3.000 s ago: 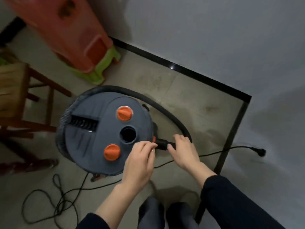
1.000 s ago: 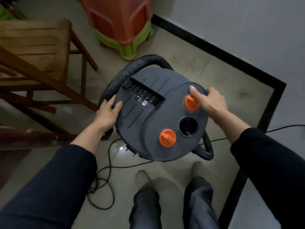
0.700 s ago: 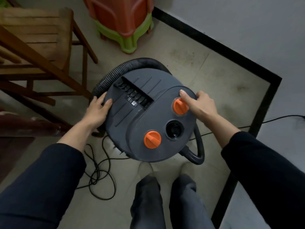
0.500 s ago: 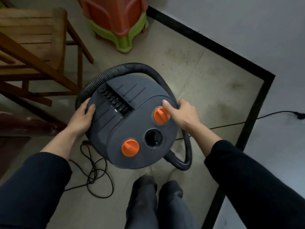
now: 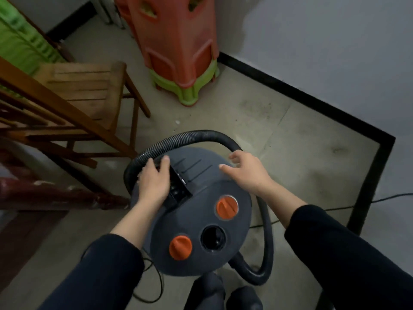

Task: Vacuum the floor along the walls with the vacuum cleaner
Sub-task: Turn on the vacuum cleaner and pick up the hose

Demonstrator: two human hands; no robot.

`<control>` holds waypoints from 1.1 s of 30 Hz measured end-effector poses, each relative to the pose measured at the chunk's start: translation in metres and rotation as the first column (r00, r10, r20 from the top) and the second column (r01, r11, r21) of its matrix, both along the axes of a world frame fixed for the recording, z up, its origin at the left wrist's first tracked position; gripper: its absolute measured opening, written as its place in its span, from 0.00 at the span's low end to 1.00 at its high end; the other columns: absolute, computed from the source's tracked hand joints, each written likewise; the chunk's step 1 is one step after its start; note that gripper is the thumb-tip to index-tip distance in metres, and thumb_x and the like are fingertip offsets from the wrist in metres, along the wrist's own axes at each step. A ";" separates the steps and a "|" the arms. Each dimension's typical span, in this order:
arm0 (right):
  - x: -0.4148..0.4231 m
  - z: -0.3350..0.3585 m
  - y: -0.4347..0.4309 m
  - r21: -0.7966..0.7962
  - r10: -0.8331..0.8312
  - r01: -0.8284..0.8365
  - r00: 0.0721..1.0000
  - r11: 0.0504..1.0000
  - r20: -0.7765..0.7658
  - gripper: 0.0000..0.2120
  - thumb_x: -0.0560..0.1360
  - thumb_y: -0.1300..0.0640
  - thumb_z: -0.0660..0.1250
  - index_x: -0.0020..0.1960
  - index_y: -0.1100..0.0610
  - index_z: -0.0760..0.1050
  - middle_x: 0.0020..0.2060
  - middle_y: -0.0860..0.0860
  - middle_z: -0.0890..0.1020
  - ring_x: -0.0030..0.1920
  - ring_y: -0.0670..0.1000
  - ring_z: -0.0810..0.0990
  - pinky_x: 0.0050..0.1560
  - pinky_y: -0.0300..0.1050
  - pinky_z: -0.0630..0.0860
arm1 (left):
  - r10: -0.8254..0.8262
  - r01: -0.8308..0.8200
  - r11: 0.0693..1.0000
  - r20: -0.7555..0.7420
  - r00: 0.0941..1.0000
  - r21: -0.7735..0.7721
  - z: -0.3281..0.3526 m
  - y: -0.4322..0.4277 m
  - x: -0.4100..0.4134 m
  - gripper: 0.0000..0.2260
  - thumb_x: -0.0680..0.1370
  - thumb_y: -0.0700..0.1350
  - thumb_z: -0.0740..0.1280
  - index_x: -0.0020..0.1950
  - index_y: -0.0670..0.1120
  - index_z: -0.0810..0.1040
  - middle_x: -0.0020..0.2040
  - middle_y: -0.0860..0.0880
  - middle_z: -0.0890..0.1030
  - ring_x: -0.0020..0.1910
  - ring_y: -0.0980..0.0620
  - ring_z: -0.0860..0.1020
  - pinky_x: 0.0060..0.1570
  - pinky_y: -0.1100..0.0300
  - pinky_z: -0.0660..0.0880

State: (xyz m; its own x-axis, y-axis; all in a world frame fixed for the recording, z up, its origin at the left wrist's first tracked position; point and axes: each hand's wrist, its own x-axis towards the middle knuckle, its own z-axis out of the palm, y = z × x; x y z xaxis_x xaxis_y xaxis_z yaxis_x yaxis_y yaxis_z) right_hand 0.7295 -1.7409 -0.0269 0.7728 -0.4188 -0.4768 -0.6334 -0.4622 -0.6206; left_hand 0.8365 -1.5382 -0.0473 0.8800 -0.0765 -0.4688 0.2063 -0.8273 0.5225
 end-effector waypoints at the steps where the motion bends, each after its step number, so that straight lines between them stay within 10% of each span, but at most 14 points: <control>1: 0.014 -0.001 0.003 -0.041 0.071 -0.070 0.997 0.997 0.021 0.23 0.77 0.44 0.65 0.67 0.55 0.72 0.65 0.52 0.77 0.64 0.53 0.75 0.62 0.49 0.73 | -0.049 0.049 0.997 -0.003 0.999 0.053 -0.002 -0.002 -0.003 0.31 0.83 0.58 0.52 0.80 0.40 0.54 0.78 0.40 0.59 0.78 0.43 0.56 0.76 0.47 0.52; 11: 0.159 -0.022 0.048 -0.269 0.680 -0.695 0.715 0.667 -0.160 0.30 0.79 0.63 0.59 0.79 0.52 0.54 0.78 0.50 0.55 0.78 0.52 0.49 0.74 0.58 0.52 | -0.150 0.135 0.975 0.075 0.986 0.176 -0.008 -0.001 -0.013 0.31 0.83 0.57 0.49 0.80 0.39 0.50 0.79 0.42 0.57 0.79 0.47 0.52 0.76 0.50 0.44; 18: 0.196 -0.032 0.066 -0.112 0.680 -0.765 0.621 0.634 -0.390 0.23 0.77 0.55 0.57 0.72 0.55 0.67 0.70 0.55 0.67 0.72 0.57 0.60 0.71 0.69 0.46 | -0.139 0.127 0.981 0.069 0.988 0.150 -0.007 -0.002 -0.014 0.31 0.83 0.57 0.49 0.80 0.40 0.48 0.80 0.43 0.55 0.79 0.49 0.49 0.76 0.55 0.41; 26: 0.174 -0.004 0.030 0.021 0.511 -0.520 0.829 0.854 -0.230 0.14 0.65 0.63 0.65 0.50 0.62 0.78 0.41 0.55 0.80 0.45 0.57 0.75 0.67 0.62 0.56 | -0.135 0.122 0.981 0.079 0.988 0.150 -0.009 0.000 -0.016 0.32 0.82 0.59 0.47 0.81 0.42 0.48 0.80 0.45 0.55 0.79 0.50 0.49 0.76 0.52 0.41; 33: 0.106 0.053 -0.055 0.229 0.197 -0.204 0.979 0.952 0.052 0.13 0.63 0.72 0.66 0.44 0.61 0.75 0.39 0.54 0.75 0.39 0.50 0.72 0.36 0.43 0.69 | 0.055 -0.054 0.998 0.022 0.998 -0.027 0.007 -0.012 0.000 0.20 0.83 0.51 0.57 0.73 0.46 0.69 0.73 0.44 0.70 0.75 0.41 0.63 0.75 0.44 0.50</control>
State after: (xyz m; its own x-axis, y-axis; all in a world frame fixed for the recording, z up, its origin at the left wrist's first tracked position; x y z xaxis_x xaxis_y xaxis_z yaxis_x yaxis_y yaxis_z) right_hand 0.8358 -1.7960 0.0258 0.8443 -0.1339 -0.5189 -0.5228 -0.4188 -0.7425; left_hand 0.8369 -1.5499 -0.0407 0.8936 -0.0405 -0.4470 0.2383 -0.8011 0.5490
